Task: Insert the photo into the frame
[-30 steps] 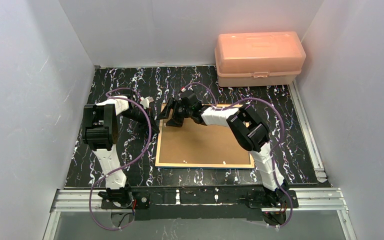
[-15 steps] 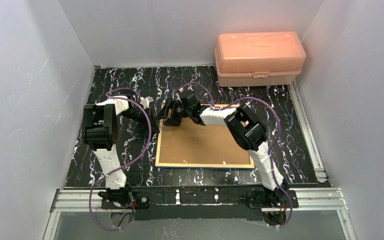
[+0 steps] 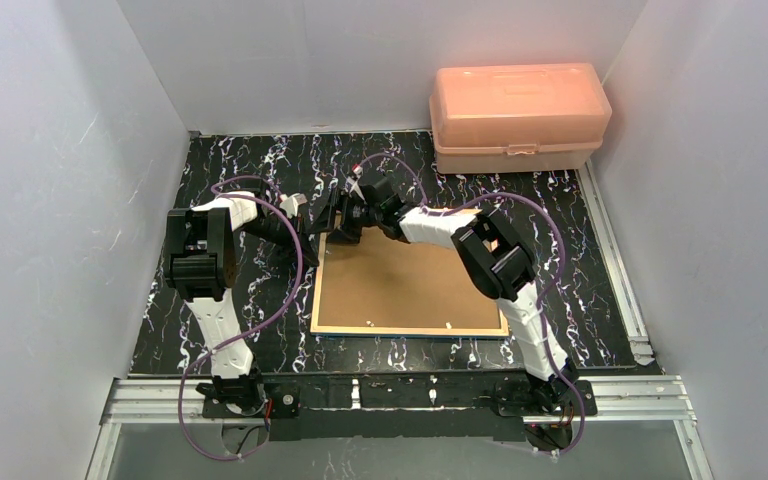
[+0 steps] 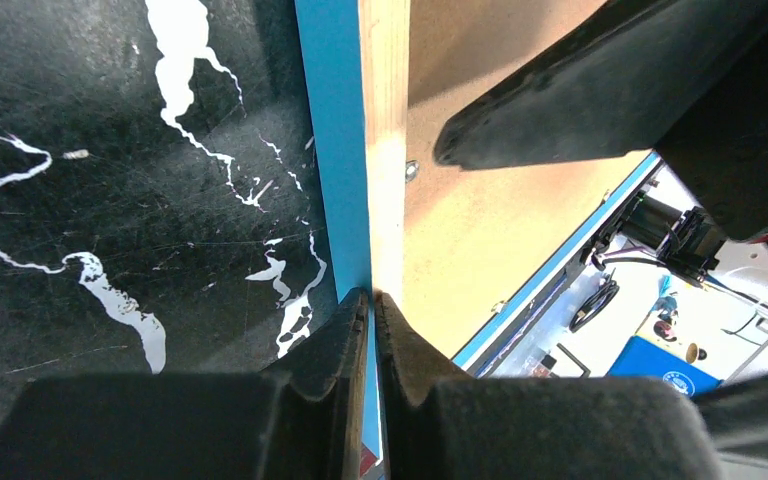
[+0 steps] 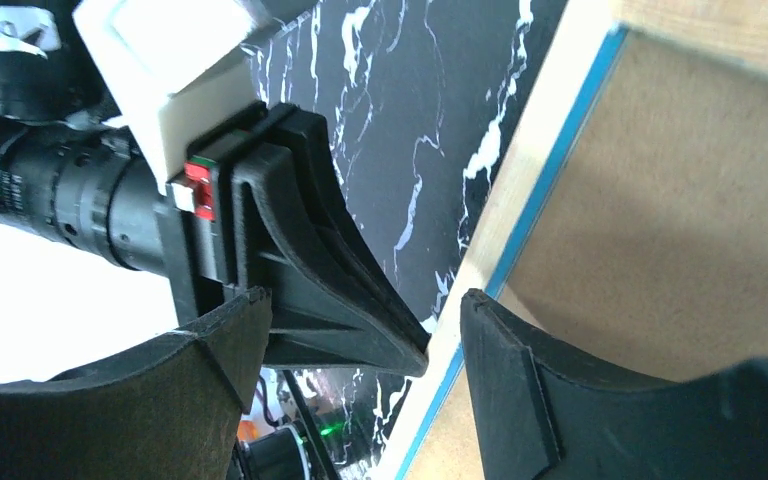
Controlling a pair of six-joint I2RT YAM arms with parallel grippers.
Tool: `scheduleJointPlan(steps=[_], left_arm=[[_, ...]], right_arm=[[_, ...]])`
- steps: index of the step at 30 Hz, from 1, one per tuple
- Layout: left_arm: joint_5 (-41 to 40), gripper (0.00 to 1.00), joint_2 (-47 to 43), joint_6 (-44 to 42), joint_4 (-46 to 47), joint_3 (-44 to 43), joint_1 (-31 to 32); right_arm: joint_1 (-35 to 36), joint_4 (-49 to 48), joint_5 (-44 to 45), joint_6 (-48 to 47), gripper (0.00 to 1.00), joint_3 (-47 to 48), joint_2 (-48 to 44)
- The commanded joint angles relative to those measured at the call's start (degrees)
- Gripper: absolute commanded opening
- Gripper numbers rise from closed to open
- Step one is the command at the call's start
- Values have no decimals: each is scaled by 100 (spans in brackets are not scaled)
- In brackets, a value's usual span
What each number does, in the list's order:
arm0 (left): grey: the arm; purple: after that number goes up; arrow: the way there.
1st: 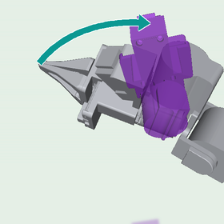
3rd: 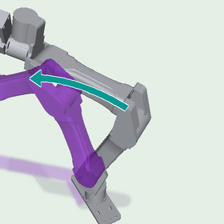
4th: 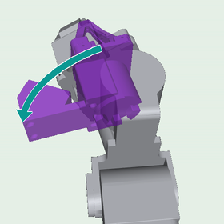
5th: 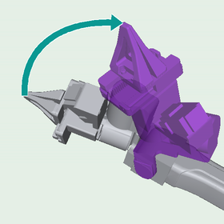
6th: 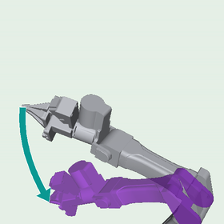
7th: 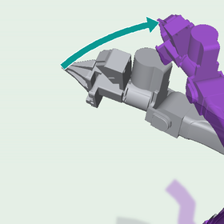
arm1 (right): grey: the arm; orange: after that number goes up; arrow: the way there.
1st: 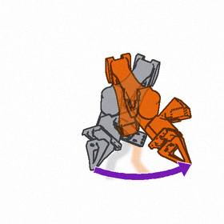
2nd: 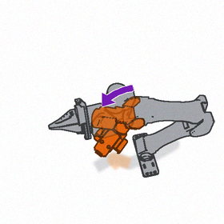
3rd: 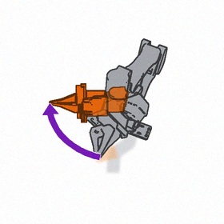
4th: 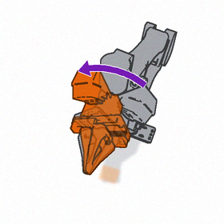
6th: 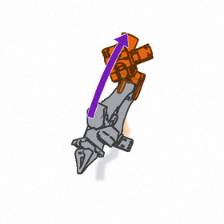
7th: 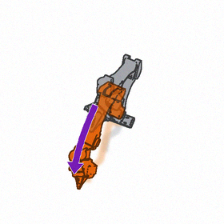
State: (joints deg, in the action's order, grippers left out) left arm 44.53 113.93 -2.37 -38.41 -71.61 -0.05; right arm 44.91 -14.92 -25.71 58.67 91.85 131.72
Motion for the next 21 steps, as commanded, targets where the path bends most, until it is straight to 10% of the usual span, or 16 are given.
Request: scheduleJointPlan(steps=[1, 9, 21], left_arm=[[128, 5, -56, -74, -267, -93, 14], [104, 11, -108, -939, -1125, -721, -386], [-1110, 14, -339, -2182, -1104, -266, 122]], right_arm=[[-158, 454, -75, -688, 78, 482, -168], [-699, 2296, 1766, -2103, 98, -725, -2069], [-3096, 3161, 3519, -2238, 99, -4112, -5562]])
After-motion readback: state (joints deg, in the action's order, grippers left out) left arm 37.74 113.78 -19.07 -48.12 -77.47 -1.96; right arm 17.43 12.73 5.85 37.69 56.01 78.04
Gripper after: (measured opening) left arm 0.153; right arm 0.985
